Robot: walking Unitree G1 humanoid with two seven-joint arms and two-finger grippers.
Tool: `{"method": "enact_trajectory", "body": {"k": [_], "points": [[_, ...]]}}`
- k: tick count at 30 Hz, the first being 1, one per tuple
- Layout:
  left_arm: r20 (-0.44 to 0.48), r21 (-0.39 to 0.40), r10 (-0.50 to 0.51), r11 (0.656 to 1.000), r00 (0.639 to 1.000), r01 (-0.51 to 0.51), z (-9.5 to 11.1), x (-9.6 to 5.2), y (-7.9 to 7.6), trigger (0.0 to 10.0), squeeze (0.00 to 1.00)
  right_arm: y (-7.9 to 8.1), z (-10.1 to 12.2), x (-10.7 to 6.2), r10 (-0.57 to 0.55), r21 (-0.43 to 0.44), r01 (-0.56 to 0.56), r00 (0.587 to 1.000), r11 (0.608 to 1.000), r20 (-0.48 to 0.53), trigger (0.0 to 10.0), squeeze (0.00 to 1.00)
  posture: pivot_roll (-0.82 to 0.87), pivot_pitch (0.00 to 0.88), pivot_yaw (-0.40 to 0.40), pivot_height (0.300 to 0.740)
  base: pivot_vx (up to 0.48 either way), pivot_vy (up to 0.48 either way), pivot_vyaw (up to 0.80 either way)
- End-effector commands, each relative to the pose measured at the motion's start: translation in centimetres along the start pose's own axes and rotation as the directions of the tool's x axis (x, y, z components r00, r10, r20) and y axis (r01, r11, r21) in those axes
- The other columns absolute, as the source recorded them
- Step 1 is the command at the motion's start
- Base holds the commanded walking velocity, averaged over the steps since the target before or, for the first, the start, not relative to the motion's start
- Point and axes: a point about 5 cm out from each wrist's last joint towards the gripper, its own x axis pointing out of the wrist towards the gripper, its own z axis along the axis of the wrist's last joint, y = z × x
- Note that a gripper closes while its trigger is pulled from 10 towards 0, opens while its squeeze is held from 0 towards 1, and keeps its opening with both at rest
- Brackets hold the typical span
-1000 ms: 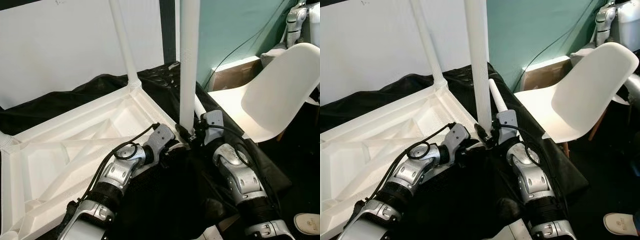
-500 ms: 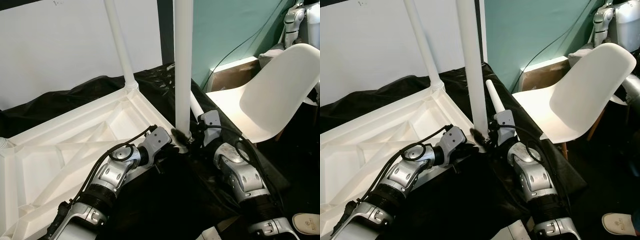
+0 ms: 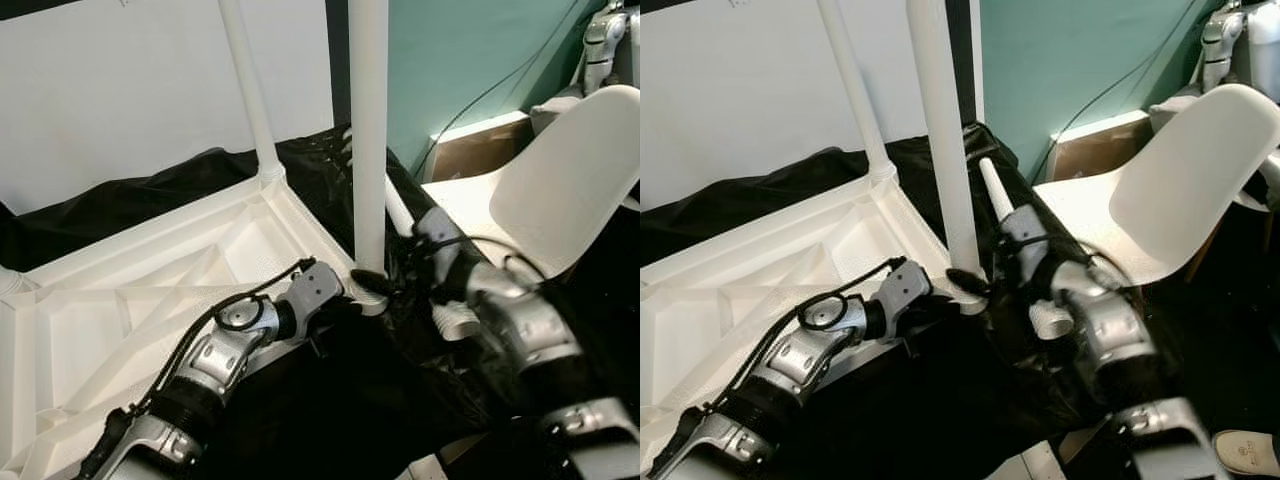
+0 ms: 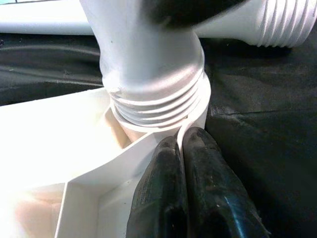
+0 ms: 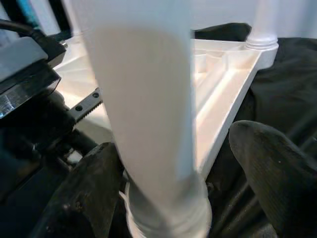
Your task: Building children table
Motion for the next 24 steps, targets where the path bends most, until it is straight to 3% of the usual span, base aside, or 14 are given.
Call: {"method": "enact_trajectory", "body": {"k": [1, 12, 15, 19, 20, 24], "points": [[-0.079, -0.093, -0.350, 0.935, 0.933, 0.343, -2.4, -0.9, -2.4, 0.0, 0.00, -0.4, 0.2, 0.1, 0.061, -0.020, -0.061, 0.998, 0.998, -0.004, 10.0, 0.00, -0.10, 0.000, 0.110, 0.740, 0.000, 0.000, 0.00], [-0.083, -0.130, -0.390, 0.916, 0.917, 0.378, -3.2, -2.2, -3.2, 0.0, 0.00, -1.4, 0.1, 0.9, 0.151, -0.068, -0.156, 0.986, 0.985, -0.066, 10.0, 0.00, -0.07, 0.000, 0.095, 0.740, 0.000, 0.000, 0.00], [-0.073, -0.157, -0.404, 0.908, 0.912, 0.390, -3.5, -2.5, -3.6, 0.0, 0.00, -0.8, -0.4, 1.8, 0.253, -0.055, -0.258, 0.963, 0.964, -0.088, 10.0, 0.00, -0.06, 0.000, 0.093, 0.740, 0.000, 0.000, 0.00], [-0.070, -0.164, -0.408, 0.905, 0.910, 0.393, -3.5, -2.6, -3.8, 0.0, 0.00, -0.5, -0.8, 2.3, 0.305, -0.043, -0.311, 0.946, 0.950, -0.109, 10.0, 0.00, -0.06, 0.000, 0.095, 0.740, 0.000, 0.000, 0.00], [-0.070, -0.164, -0.407, 0.905, 0.911, 0.392, -3.5, -2.6, -3.8, 0.0, 0.00, -0.4, -1.0, 2.4, 0.317, -0.035, -0.323, 0.942, 0.946, -0.111, 0.0, 0.00, -0.05, 0.000, 0.095, 0.740, 0.000, 0.000, 0.00], [-0.064, -0.161, -0.394, 0.911, 0.917, 0.380, -3.4, -2.3, -3.8, 0.0, 0.00, -0.4, -1.3, 2.4, 0.333, -0.012, -0.336, 0.936, 0.942, -0.114, 0.0, 0.00, -0.05, 0.000, 0.095, 0.740, 0.000, 0.000, 0.00]]}}
